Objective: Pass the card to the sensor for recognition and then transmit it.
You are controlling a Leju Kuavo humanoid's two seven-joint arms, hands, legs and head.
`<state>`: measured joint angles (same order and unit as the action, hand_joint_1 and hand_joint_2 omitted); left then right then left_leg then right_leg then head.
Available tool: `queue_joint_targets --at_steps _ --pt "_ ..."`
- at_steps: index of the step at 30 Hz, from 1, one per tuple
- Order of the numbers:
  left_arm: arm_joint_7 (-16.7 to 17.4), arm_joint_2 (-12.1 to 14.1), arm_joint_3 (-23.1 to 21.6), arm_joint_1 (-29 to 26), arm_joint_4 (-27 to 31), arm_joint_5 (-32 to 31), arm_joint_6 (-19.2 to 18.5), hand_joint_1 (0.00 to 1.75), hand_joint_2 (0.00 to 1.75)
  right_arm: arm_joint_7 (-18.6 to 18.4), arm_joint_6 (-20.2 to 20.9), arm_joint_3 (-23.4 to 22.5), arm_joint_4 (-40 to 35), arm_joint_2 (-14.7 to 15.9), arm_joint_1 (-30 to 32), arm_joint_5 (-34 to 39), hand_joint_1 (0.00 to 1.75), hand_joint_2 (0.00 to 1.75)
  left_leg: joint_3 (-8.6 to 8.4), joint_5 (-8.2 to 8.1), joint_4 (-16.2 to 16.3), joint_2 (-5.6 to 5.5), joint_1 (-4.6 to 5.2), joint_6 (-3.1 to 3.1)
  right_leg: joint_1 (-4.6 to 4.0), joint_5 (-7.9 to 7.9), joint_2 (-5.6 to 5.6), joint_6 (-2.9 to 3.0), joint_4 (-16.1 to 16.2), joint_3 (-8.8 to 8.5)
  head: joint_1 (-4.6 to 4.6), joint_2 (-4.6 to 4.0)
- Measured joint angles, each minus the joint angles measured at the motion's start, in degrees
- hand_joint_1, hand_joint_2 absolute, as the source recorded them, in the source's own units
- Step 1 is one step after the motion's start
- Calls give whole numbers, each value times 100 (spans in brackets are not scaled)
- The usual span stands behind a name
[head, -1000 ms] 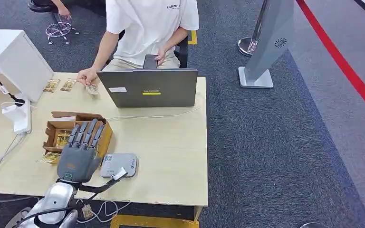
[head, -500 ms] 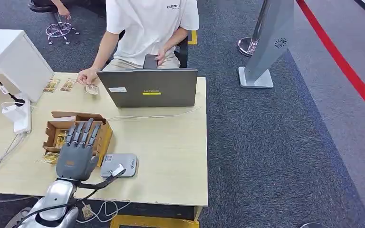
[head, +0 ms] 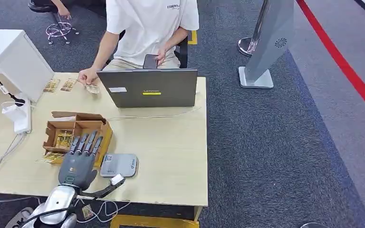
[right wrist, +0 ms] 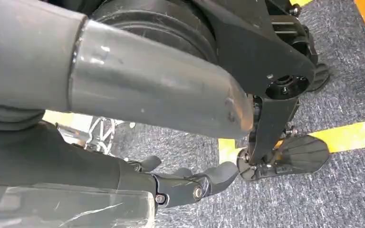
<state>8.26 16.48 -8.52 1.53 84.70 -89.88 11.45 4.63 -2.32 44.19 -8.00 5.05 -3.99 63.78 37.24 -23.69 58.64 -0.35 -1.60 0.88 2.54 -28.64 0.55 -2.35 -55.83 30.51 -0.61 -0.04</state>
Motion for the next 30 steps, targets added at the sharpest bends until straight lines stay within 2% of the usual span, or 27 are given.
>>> queue_joint_targets --at_steps 8,11,14,16,25,30 --pt "43 20 0 -44 122 0 -19 0 175 15 9 0 0 0 2 39 0 0 -1 0 0 0 1 0 1 1 -2 -1 0 -2 2 0" --pt "280 20 0 -27 131 0 -59 0 175 15 11 0 0 0 1 41 0 0 -2 0 0 0 0 0 1 1 -2 -1 0 -1 2 0" --pt "656 17 0 49 131 -2 -78 0 175 -20 11 4 0 0 -1 41 0 0 -2 0 0 -1 0 0 0 1 -2 -1 0 -2 0 0" --pt "756 15 0 113 131 -2 -87 0 175 -39 9 11 0 0 -2 44 0 0 -3 0 0 -1 0 0 0 1 -2 0 0 -3 2 0" --pt "826 -7 0 230 131 -2 -118 0 175 -105 9 42 0 0 -2 46 0 0 -3 0 1 -1 0 0 1 1 -1 0 0 -3 2 0" --pt "745 -72 2 373 131 -2 -249 0 175 -238 -55 59 0 0 -7 46 0 0 -3 0 1 -2 0 0 1 1 -2 -1 0 -4 2 0"
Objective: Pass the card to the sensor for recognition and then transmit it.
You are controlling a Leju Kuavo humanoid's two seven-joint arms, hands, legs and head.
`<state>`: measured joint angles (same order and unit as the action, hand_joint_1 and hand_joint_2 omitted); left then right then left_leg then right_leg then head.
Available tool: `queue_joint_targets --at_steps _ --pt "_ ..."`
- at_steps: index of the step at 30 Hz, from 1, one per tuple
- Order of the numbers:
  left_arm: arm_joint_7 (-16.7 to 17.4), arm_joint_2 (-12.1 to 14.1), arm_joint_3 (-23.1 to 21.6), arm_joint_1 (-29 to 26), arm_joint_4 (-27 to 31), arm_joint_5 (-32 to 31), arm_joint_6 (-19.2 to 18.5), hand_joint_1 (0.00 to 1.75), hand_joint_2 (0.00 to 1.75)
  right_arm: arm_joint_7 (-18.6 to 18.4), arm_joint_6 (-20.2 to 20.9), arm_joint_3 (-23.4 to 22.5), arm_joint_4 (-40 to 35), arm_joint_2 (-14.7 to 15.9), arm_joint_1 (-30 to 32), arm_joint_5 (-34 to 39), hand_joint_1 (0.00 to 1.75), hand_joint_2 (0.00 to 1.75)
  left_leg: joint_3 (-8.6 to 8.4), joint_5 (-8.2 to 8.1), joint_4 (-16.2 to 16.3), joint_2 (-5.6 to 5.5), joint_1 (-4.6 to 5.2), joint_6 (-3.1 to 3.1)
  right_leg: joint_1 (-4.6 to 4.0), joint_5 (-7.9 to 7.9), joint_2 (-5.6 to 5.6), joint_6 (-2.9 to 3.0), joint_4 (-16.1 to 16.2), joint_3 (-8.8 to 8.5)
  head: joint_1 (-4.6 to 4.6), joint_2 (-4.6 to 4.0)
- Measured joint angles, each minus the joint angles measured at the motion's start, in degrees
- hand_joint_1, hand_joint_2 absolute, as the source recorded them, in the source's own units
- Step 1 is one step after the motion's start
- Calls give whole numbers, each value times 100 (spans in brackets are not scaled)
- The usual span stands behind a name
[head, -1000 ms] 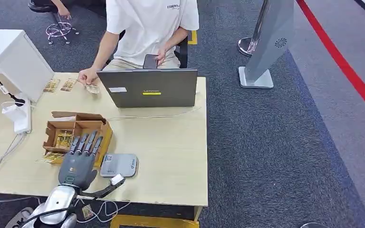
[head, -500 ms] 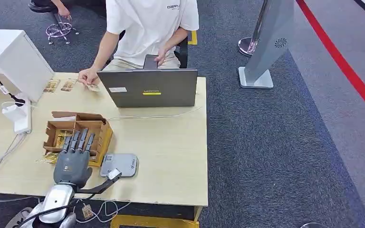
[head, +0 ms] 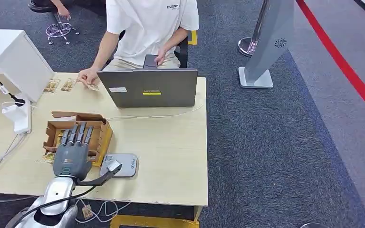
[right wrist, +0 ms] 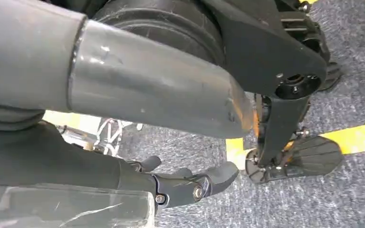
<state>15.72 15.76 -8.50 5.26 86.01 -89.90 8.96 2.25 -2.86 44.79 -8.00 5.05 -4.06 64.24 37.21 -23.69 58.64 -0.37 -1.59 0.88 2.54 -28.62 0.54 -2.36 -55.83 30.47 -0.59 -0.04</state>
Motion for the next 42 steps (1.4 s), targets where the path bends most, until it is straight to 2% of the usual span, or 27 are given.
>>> queue_joint_targets --at_steps 22,42 --pt "-11 -103 146 197 0 0 -245 0 175 -159 -33 98 0 2 -21 55 0 0 0 0 0 0 0 0 0 0 0 0 0 -1 0 0" --pt "-804 -214 590 -50 -122 2 -124 0 175 -44 -11 203 0 17 -25 179 0 0 0 -1 0 0 0 0 0 0 -1 0 0 -3 -2 0"
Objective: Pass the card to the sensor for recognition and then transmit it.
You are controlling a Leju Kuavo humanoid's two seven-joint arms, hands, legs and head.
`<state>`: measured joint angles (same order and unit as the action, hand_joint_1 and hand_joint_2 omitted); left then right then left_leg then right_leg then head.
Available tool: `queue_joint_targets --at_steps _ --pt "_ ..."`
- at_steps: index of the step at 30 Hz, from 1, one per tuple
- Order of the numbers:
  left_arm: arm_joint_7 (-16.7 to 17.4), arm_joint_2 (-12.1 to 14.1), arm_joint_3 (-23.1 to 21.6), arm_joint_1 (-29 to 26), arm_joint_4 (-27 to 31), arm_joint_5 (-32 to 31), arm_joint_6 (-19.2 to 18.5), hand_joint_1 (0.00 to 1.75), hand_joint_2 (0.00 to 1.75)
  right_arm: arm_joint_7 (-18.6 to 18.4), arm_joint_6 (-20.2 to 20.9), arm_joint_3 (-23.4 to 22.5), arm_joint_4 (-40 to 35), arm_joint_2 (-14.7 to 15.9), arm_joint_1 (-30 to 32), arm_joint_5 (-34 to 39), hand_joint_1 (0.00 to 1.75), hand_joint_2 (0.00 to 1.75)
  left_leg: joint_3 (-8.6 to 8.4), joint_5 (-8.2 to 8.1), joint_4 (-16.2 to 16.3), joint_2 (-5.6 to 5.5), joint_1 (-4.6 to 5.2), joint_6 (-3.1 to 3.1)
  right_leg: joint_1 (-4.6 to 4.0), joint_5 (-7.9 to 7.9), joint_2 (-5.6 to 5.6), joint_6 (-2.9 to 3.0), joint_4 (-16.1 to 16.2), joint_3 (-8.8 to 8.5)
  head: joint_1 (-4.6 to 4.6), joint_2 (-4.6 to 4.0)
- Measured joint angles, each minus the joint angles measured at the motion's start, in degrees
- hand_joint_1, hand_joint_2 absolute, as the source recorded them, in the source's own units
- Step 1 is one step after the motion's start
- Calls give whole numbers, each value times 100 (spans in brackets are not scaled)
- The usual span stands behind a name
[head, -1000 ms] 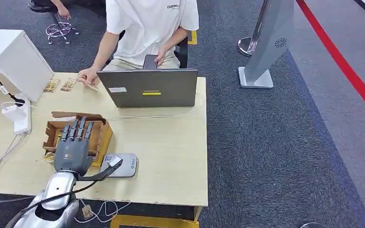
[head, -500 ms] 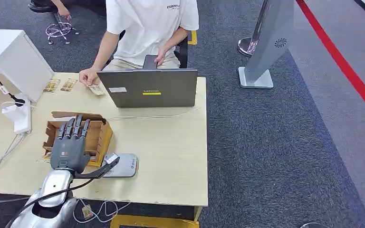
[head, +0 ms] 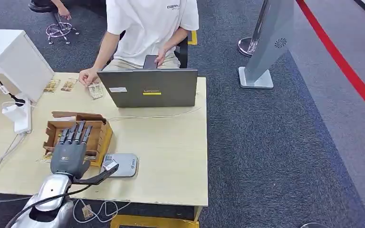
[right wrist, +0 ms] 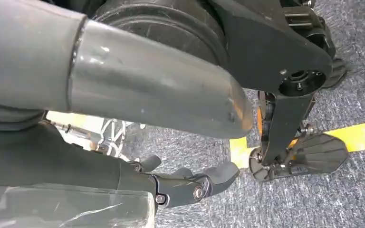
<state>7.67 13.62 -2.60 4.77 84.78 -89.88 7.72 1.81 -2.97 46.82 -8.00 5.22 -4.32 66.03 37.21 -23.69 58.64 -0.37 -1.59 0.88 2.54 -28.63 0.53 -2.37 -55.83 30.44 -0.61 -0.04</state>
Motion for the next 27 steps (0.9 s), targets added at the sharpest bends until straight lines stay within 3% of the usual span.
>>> queue_joint_targets --at_steps 5,10,27 --pt "-129 -39 0 -72 -35 0 46 0 175 9 0 44 0 0 0 53 0 0 0 0 0 0 0 0 0 0 0 0 0 0 2 0" --pt "378 -2 0 -88 -50 -2 39 0 175 9 -2 66 0 0 -2 109 0 0 0 0 0 0 0 0 0 0 0 0 0 3 0 0" --pt "472 61 0 -84 -50 -2 46 0 175 7 -2 76 0 0 -11 118 0 0 0 0 0 0 0 0 0 0 0 0 0 3 0 0"
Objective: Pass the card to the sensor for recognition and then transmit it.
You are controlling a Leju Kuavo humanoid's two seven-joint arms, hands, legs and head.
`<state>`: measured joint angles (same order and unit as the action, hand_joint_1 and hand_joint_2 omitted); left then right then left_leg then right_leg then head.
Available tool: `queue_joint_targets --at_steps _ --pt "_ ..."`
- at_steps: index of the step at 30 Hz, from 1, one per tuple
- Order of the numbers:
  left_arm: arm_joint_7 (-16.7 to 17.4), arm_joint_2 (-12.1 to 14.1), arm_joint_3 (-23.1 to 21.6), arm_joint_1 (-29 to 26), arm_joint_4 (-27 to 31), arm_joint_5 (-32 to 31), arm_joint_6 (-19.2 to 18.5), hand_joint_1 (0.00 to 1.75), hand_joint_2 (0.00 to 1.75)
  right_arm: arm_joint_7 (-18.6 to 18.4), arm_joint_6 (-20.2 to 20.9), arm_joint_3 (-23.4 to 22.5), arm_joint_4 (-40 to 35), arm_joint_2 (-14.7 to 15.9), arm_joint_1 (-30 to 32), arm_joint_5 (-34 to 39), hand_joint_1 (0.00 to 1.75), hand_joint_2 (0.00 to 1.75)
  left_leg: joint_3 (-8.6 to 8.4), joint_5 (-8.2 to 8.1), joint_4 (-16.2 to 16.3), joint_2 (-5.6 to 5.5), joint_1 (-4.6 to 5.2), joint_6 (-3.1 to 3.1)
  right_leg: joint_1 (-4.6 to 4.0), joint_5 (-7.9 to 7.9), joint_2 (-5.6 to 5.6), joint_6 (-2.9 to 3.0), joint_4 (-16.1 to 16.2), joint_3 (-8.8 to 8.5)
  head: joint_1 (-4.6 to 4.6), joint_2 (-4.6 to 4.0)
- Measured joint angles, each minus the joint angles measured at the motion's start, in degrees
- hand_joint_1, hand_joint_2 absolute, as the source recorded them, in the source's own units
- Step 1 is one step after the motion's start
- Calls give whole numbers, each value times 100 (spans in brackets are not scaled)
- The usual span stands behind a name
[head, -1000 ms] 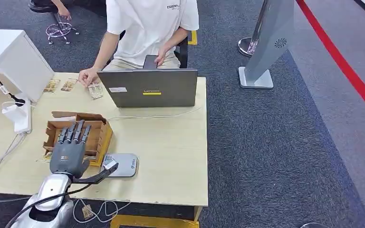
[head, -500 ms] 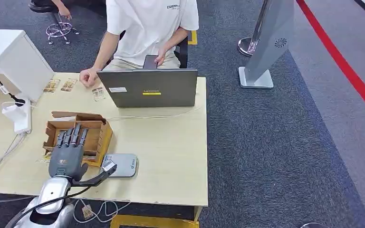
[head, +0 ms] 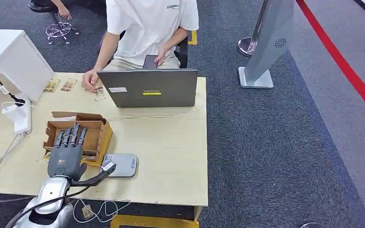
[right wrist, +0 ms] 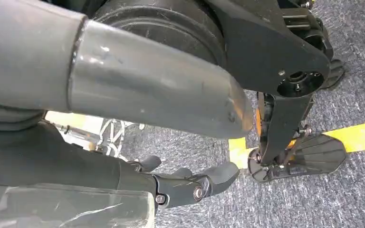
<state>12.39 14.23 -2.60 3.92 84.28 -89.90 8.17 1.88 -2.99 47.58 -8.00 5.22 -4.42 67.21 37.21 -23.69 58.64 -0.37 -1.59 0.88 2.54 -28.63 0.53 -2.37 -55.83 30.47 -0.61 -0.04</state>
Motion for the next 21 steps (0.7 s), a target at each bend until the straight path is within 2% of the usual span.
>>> queue_joint_targets --at_steps 5,13,21 --pt "26 15 0 32 0 0 0 0 175 -2 2 39 0 0 -5 4 0 0 0 0 0 0 0 0 0 0 0 0 0 0 2 0" --pt "-223 15 125 99 0 2 -44 0 175 -2 2 131 0 2 -15 15 0 0 1 0 0 0 0 0 0 0 0 0 0 -1 2 0" --pt "-280 4 295 156 -39 2 -33 0 175 -2 2 183 0 24 -20 7 0 0 1 0 0 0 0 0 0 0 0 0 0 -1 2 0"
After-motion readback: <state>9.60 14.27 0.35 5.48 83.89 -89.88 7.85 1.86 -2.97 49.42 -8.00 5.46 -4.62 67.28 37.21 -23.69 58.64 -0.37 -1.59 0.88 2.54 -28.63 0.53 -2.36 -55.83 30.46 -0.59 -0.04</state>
